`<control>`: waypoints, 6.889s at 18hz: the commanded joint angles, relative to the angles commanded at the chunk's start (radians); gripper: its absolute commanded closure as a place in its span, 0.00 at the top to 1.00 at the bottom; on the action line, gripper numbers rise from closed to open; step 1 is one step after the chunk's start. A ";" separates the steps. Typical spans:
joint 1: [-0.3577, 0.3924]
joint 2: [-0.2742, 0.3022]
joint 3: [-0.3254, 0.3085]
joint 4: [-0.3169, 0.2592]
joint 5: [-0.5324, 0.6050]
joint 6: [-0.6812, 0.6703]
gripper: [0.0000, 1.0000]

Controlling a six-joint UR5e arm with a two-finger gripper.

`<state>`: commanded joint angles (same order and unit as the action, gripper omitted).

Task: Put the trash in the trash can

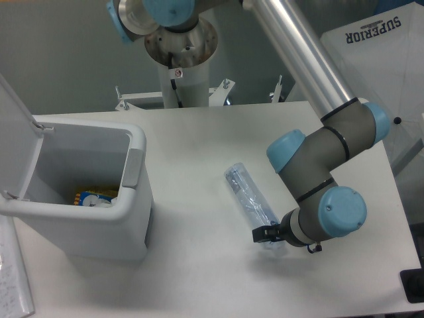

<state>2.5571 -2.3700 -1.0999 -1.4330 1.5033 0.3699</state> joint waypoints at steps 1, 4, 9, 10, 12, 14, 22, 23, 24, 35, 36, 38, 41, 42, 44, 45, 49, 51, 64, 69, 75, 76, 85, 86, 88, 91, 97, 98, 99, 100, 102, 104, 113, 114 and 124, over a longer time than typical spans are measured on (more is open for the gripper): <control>0.000 -0.005 0.000 0.015 0.000 -0.015 0.99; 0.000 -0.017 0.000 0.023 0.006 -0.034 0.96; -0.002 -0.028 -0.003 0.023 0.015 -0.057 0.73; -0.003 -0.029 -0.005 0.023 0.026 -0.058 0.70; -0.009 -0.029 -0.009 0.022 0.040 -0.063 0.65; -0.009 -0.029 -0.011 0.020 0.043 -0.066 0.56; -0.021 -0.017 -0.011 0.022 0.037 -0.089 0.00; -0.023 -0.008 -0.011 0.022 0.035 -0.089 0.00; -0.023 -0.002 -0.011 0.022 0.034 -0.088 0.00; -0.015 0.198 0.018 0.154 -0.337 0.052 0.00; -0.014 0.208 0.018 0.167 -0.377 0.067 0.00; -0.009 0.227 0.018 0.209 -0.454 0.092 0.00; 0.003 0.250 0.017 0.290 -0.570 0.099 0.00; 0.005 0.259 0.017 0.316 -0.610 0.110 0.00; 0.009 0.268 0.015 0.354 -0.701 0.136 0.00; 0.014 0.270 0.015 0.365 -0.750 0.149 0.00; 0.015 0.337 0.015 0.375 -0.883 0.152 0.00; 0.006 0.342 0.015 0.437 -0.903 0.175 0.00; -0.086 0.529 -0.118 0.551 -1.123 0.323 0.00; -0.139 0.601 -0.216 0.551 -1.123 0.354 0.00; -0.155 0.722 -0.426 0.551 -1.121 0.486 0.00; -0.155 0.732 -0.457 0.551 -1.121 0.520 0.00; -0.161 0.718 -0.566 0.548 -1.108 0.609 1.00; -0.161 0.716 -0.572 0.546 -1.109 0.607 1.00; -0.163 0.713 -0.577 0.545 -1.109 0.598 1.00; -0.163 0.707 -0.563 0.545 -1.108 0.571 1.00; -0.036 0.637 -0.477 0.545 -1.054 0.532 1.00; -0.006 0.614 -0.454 0.543 -1.052 0.518 1.00; 0.018 0.589 -0.428 0.543 -1.051 0.505 1.00; 0.041 0.565 -0.405 0.543 -1.049 0.489 1.00; 0.087 0.529 -0.381 0.540 -1.031 0.475 1.00; 0.124 0.519 -0.380 0.543 -0.948 0.477 1.00; 0.143 0.419 -0.359 0.540 -0.714 0.485 1.00; 0.144 0.414 -0.354 0.540 -0.677 0.488 1.00; 0.156 0.402 -0.359 0.488 -0.287 0.707 1.00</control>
<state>2.7136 -1.9681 -1.4588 -0.9448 1.2158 1.0768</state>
